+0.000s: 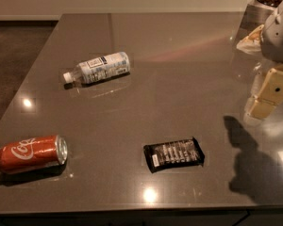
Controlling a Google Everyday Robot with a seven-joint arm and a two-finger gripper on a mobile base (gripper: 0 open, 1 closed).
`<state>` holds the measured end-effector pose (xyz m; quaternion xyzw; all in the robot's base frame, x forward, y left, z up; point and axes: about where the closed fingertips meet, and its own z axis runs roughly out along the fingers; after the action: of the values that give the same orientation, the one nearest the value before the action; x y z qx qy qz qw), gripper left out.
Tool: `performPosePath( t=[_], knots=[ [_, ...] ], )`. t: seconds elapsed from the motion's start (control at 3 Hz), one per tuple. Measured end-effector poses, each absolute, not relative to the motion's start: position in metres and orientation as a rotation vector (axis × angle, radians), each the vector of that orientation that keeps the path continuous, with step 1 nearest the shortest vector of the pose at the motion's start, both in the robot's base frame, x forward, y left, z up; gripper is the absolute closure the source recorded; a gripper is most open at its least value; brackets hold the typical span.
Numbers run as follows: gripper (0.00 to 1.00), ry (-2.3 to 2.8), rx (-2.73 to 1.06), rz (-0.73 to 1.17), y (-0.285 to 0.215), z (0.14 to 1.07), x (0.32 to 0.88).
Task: Move rxbar chocolate near blue plastic bottle
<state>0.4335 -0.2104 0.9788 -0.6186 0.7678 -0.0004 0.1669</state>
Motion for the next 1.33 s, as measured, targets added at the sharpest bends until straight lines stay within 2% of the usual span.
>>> performPosePath(
  t=[0.67,1.33],
  knots=[
    [0.00,2.078,-1.879,0.120,-0.185,0.941,0.397],
    [0.00,2.014,-2.015,0.172,-0.136,0.876,0.378]
  ],
)
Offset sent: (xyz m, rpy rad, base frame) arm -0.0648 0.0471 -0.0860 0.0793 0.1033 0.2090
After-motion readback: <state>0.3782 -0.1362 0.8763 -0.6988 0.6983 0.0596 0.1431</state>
